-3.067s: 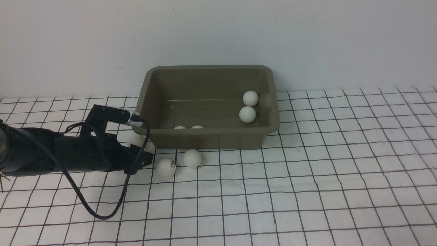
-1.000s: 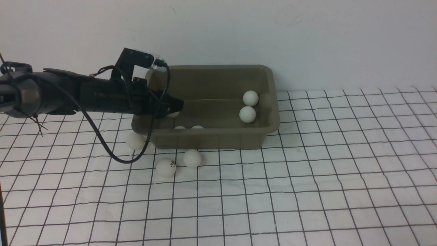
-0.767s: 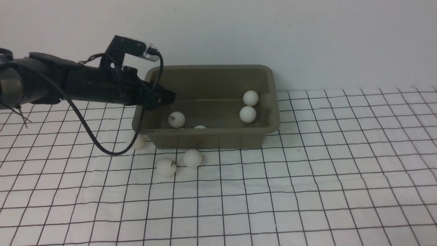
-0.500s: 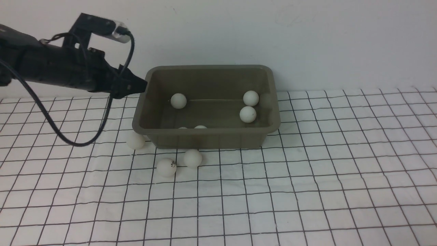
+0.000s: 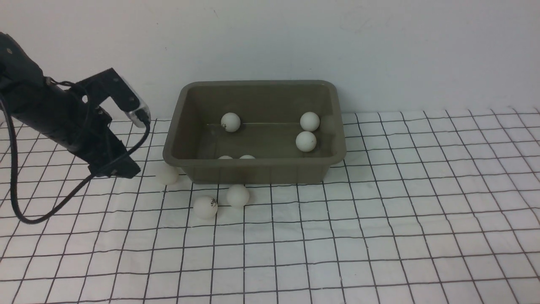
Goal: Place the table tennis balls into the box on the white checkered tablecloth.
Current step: 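Reach for and grasp a ping pong ball on the table beside the basket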
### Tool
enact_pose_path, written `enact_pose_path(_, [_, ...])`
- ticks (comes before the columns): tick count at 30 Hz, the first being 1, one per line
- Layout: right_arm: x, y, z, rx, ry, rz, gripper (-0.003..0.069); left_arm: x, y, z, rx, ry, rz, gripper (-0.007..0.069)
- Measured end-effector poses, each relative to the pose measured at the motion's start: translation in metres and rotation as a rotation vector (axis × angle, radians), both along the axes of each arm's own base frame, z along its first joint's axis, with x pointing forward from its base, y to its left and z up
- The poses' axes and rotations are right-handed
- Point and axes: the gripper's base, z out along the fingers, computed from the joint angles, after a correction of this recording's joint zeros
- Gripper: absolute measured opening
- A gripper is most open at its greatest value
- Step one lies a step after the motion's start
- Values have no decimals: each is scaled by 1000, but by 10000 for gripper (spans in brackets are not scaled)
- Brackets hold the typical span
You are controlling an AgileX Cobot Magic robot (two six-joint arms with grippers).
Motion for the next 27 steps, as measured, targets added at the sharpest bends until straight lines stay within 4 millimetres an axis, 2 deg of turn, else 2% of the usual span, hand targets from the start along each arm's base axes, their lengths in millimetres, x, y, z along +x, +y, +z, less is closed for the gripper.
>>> enact_pose_path(10, [0, 0, 0, 0, 0, 0, 451, 12, -1, -27, 34, -45, -148, 479])
enact_pose_path(19, [0, 0, 0, 0, 0, 0, 451, 25, -10, -33, 12, -224, -336, 479])
enact_pose_path(27, [0, 0, 0, 0, 0, 0, 451, 34, -14, -48, -27, -269, -373, 479])
